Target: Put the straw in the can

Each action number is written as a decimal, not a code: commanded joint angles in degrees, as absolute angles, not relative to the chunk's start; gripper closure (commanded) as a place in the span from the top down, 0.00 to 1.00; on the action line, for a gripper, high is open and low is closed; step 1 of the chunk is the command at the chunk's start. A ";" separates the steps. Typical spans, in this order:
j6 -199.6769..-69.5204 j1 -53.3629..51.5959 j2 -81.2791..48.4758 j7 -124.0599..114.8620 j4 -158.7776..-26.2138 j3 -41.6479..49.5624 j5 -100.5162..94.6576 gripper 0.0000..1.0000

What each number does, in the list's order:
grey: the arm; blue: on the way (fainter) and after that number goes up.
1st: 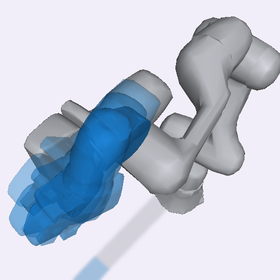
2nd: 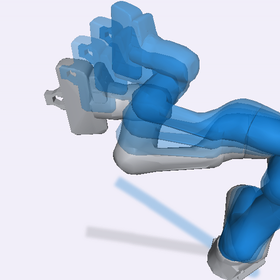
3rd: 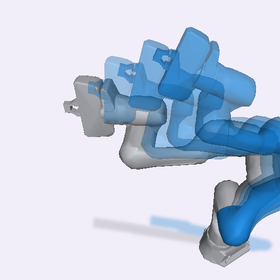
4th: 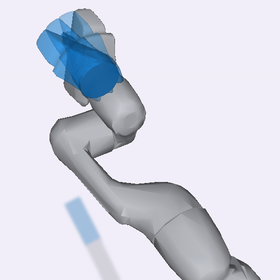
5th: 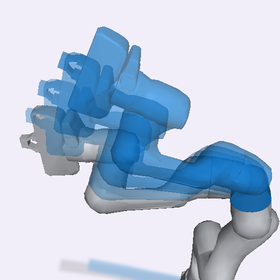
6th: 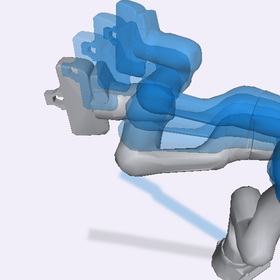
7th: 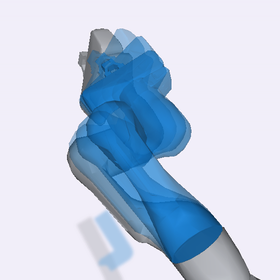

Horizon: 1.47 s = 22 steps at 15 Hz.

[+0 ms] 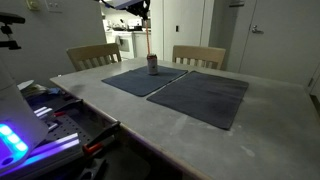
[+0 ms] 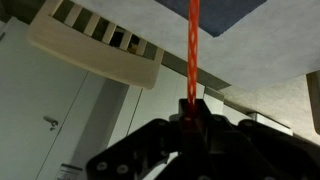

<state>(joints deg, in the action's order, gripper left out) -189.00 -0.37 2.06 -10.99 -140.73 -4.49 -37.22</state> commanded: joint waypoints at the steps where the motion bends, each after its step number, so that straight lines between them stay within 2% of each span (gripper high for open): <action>1: -197.79 -0.90 -1.22 -1.34 -140.06 -2.92 -30.14 0.02; 3: -203.28 0.44 -2.78 -2.09 -139.38 -2.77 -32.85 0.02; 4: -198.70 -0.71 -1.10 -6.87 -135.69 -4.07 -35.29 0.02; 12: -198.21 -1.03 -3.85 -18.20 -124.79 -7.78 -43.43 0.02; 13: -198.07 -1.68 -1.29 -16.13 -128.08 -7.05 -40.77 0.09; 21: -198.04 -1.64 -2.92 -17.20 -126.10 -7.40 -41.60 0.09; 22: -198.04 -1.64 -2.95 -17.20 -126.06 -7.40 -41.60 0.02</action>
<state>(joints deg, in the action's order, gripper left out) -198.04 -1.64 -2.95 -17.20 -126.06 -7.40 -41.60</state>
